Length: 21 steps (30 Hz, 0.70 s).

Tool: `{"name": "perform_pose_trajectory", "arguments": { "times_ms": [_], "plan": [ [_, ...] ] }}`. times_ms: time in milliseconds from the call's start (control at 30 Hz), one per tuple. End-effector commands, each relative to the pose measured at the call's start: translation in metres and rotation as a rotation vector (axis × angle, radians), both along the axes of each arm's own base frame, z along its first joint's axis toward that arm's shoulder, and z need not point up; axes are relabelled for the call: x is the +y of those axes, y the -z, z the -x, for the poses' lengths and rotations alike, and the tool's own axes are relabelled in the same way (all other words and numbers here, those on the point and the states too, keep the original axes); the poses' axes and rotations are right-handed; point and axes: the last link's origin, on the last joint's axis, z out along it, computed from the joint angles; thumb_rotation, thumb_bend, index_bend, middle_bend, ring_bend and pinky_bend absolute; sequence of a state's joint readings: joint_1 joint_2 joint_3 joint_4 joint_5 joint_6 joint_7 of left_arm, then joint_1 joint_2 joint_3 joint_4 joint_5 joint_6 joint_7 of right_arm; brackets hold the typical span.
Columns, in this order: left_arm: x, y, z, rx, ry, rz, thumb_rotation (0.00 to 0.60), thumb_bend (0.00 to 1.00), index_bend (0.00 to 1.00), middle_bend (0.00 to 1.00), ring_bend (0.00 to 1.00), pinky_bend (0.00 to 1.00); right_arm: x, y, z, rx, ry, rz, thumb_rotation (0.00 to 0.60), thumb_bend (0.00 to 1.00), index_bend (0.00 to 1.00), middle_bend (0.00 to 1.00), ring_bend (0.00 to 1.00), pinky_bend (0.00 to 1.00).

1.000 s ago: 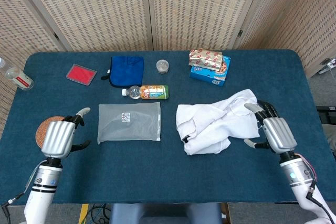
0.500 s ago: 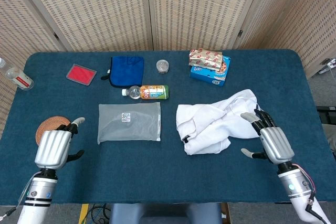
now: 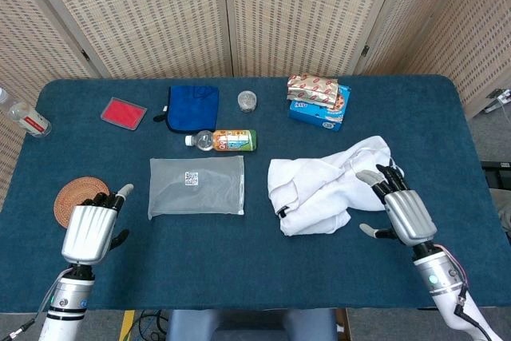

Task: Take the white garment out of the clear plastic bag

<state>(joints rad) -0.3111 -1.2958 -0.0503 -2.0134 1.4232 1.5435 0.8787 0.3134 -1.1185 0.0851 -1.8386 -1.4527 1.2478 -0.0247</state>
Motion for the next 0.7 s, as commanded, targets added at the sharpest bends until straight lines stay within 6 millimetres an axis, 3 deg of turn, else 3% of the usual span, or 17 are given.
{"name": "perform_pose_trajectory", "arguments": {
  "times_ms": [33,333,700],
  "plan": [
    [-0.004,0.003,0.009,-0.003,0.005,-0.030,0.600,0.00,0.25,0.44,0.42,0.63,-0.004,0.003,0.005,0.008,-0.015,0.008,0.600,0.00,0.17,0.16,0.00,0.06],
    [-0.005,0.003,0.026,0.041,-0.031,-0.039,0.600,0.00,0.26,0.44,0.42,0.63,-0.004,0.001,0.010,-0.011,-0.011,0.027,0.600,0.00,0.17,0.16,0.00,0.06],
    [-0.002,-0.009,0.017,0.062,-0.031,-0.021,0.600,0.00,0.26,0.44,0.42,0.63,0.000,-0.008,0.011,-0.048,0.002,0.033,0.600,0.00,0.17,0.16,0.00,0.06]
  ]
}}
